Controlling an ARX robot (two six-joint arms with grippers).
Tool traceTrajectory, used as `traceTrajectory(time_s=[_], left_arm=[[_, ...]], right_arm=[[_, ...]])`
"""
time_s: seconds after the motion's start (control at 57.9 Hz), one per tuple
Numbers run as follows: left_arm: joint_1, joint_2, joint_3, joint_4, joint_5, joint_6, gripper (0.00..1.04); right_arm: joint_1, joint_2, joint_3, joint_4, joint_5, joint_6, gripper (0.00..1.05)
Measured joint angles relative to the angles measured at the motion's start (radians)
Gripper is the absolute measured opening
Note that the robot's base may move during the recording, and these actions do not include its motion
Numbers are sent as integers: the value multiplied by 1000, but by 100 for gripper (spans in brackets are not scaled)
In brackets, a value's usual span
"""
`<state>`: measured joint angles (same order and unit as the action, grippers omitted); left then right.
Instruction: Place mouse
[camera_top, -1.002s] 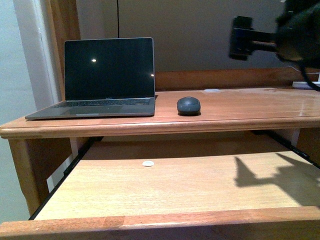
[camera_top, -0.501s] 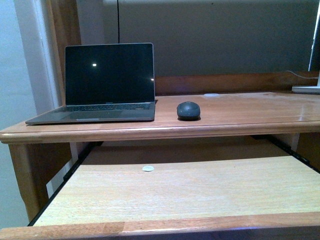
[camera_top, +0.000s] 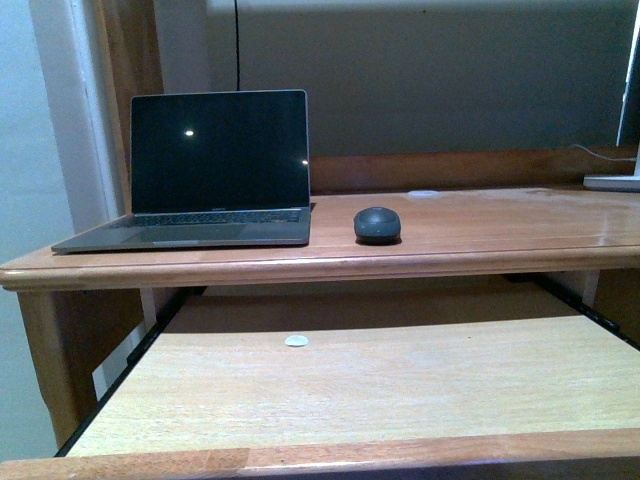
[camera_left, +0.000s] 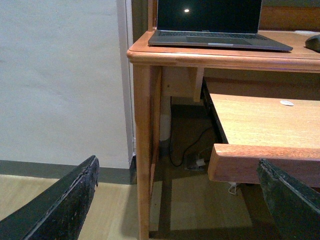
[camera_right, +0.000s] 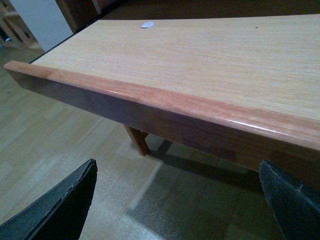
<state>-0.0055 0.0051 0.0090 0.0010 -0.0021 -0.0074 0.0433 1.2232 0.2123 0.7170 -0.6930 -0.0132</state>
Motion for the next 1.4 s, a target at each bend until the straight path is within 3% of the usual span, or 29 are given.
traceTrajectory(time_s=[0.328,0.725,0.933,1.175,1.399], left_arm=[[0,0,0,0,0,0,97],[0,0,0,0,0,0,97],[0,0,0,0,0,0,97],[0,0,0,0,0,0,97],[0,0,0,0,0,0,97]], right_arm=[[157,187,92,86,153,-2,97],[325,539,536,59,479,1,97],[373,652,703,10,573,14,97],[412,713,807,-10,594,61,97],[364,652,735,49,499,127,97]])
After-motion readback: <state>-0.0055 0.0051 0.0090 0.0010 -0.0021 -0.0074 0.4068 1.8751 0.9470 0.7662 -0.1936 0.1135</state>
